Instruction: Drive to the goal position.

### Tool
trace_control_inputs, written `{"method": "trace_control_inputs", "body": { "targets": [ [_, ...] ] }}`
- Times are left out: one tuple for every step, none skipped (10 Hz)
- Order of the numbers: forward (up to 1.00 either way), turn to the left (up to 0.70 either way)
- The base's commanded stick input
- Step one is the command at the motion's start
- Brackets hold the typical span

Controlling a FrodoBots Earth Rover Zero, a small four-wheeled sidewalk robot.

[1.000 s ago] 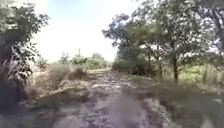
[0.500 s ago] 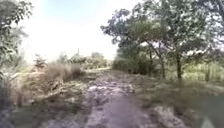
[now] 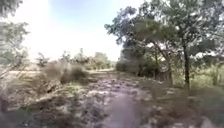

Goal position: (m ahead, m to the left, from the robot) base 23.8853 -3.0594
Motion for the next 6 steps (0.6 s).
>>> {"method": "trace_control_inputs", "body": {
  "targets": [
    [0.7, 0.0],
    [0.7, 0.0],
    [0.7, 0.0],
    [0.7, 0.0],
    [0.7, 0.0],
    [0.7, 0.0]
  ]
}}
